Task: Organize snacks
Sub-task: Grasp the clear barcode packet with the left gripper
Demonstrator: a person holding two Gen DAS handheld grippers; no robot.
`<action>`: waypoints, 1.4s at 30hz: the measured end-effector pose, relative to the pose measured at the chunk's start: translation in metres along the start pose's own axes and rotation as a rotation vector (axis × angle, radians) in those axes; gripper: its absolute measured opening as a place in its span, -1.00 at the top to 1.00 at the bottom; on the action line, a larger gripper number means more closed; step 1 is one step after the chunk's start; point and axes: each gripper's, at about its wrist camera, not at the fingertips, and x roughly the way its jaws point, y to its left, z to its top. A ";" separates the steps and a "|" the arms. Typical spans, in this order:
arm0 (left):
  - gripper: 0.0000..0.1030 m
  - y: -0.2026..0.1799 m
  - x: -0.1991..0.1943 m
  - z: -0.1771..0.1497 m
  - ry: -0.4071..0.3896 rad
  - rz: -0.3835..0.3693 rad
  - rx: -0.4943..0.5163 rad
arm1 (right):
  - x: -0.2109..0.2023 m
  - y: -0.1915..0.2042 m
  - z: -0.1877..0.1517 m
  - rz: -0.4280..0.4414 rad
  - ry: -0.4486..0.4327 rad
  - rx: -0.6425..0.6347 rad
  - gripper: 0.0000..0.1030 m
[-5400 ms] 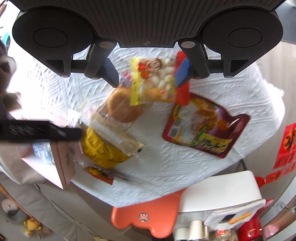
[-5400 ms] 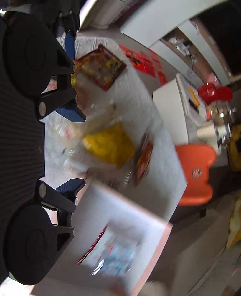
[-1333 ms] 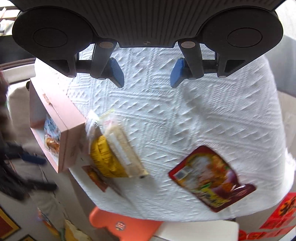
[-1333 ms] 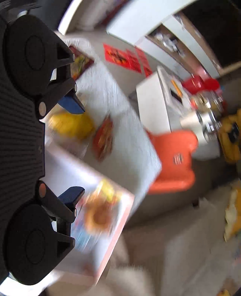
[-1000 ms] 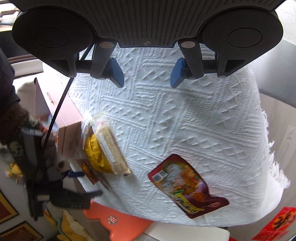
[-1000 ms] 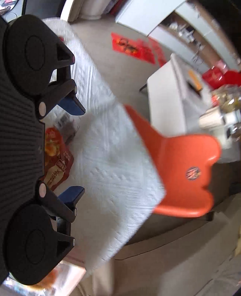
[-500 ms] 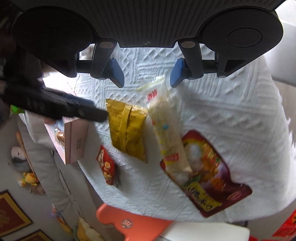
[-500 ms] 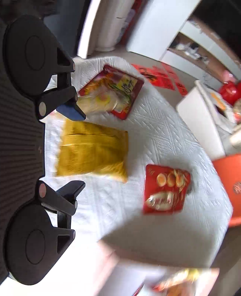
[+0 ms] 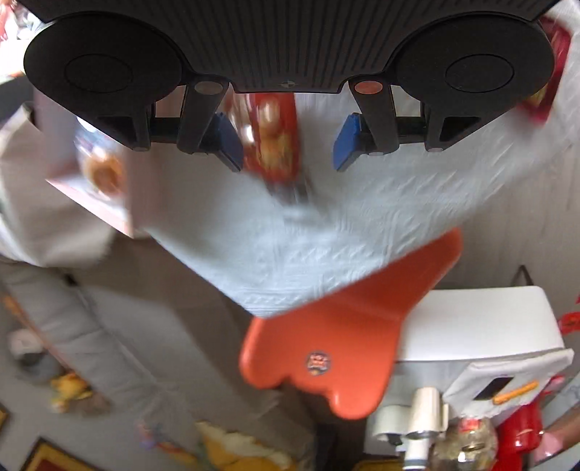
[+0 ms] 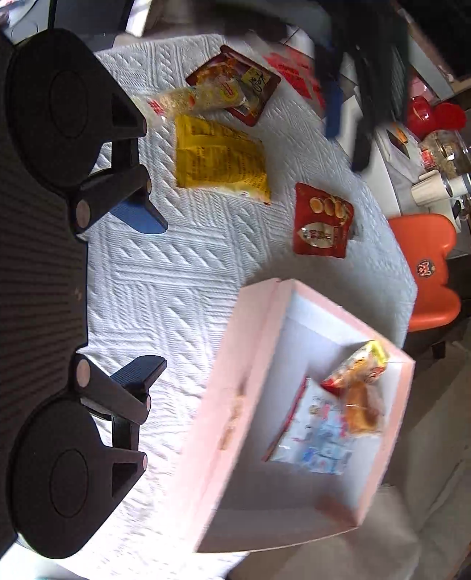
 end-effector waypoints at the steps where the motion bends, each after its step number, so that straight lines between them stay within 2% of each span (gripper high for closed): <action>1: -0.18 -0.005 0.015 0.004 0.020 0.010 0.007 | 0.000 -0.002 -0.004 0.012 0.009 0.015 -0.45; 4: -0.23 -0.020 0.048 0.003 0.096 0.076 0.087 | 0.000 -0.006 -0.013 0.051 0.021 0.051 -0.45; 6: -0.26 -0.024 0.054 -0.002 0.097 0.079 0.121 | -0.005 -0.008 -0.019 0.048 0.010 0.041 -0.45; 7: -0.18 -0.023 0.053 -0.008 0.098 0.076 0.155 | -0.006 -0.010 -0.021 0.045 0.007 0.031 -0.45; 8: -0.02 -0.025 0.052 -0.012 0.105 0.064 0.187 | -0.006 -0.013 -0.023 0.041 0.009 0.023 -0.45; 12: 0.16 -0.032 0.029 -0.046 0.171 -0.036 0.256 | -0.006 -0.026 -0.034 0.036 0.044 0.008 -0.45; 15: 0.26 -0.036 0.001 -0.079 0.201 -0.074 0.293 | -0.009 -0.034 -0.044 0.024 0.056 -0.010 -0.45; 16: 0.34 -0.037 -0.009 -0.090 0.213 -0.090 0.297 | -0.009 -0.037 -0.047 0.023 0.063 -0.010 -0.45; 17: 0.51 -0.036 -0.016 -0.099 0.229 -0.105 0.291 | -0.009 -0.039 -0.049 0.023 0.070 -0.010 -0.45; 18: 0.56 -0.034 -0.021 -0.108 0.253 -0.117 0.279 | -0.007 -0.041 -0.052 0.023 0.078 -0.010 -0.45; 22: 0.55 -0.020 -0.041 -0.143 0.315 -0.156 0.182 | -0.003 -0.040 -0.052 0.043 0.080 -0.014 -0.45; 27: 0.55 0.007 -0.079 -0.156 0.223 -0.129 0.024 | 0.000 -0.018 -0.036 0.101 0.049 -0.032 -0.46; 29: 0.52 0.015 -0.091 -0.158 0.197 -0.117 -0.008 | 0.006 -0.006 -0.030 0.109 0.048 -0.043 -0.46; 33: 0.52 0.016 -0.099 -0.164 0.221 -0.119 0.031 | 0.021 0.017 -0.025 0.076 0.076 -0.131 -0.46; 34: 0.51 0.013 -0.098 -0.165 0.232 -0.120 0.057 | 0.021 0.020 -0.029 0.041 0.068 -0.188 -0.47; 36: 0.51 0.008 -0.096 -0.173 0.246 -0.123 0.104 | 0.017 0.016 -0.040 -0.080 0.031 -0.271 -0.48; 37: 0.51 0.006 -0.094 -0.176 0.250 -0.126 0.116 | 0.015 0.009 -0.044 -0.143 0.018 -0.280 -0.48; 38: 0.51 0.005 -0.091 -0.179 0.254 -0.132 0.119 | 0.009 -0.001 -0.048 -0.160 0.007 -0.268 -0.48; 42: 0.51 -0.005 -0.078 -0.174 0.239 -0.170 0.090 | -0.018 -0.033 -0.058 -0.065 0.038 -0.147 -0.48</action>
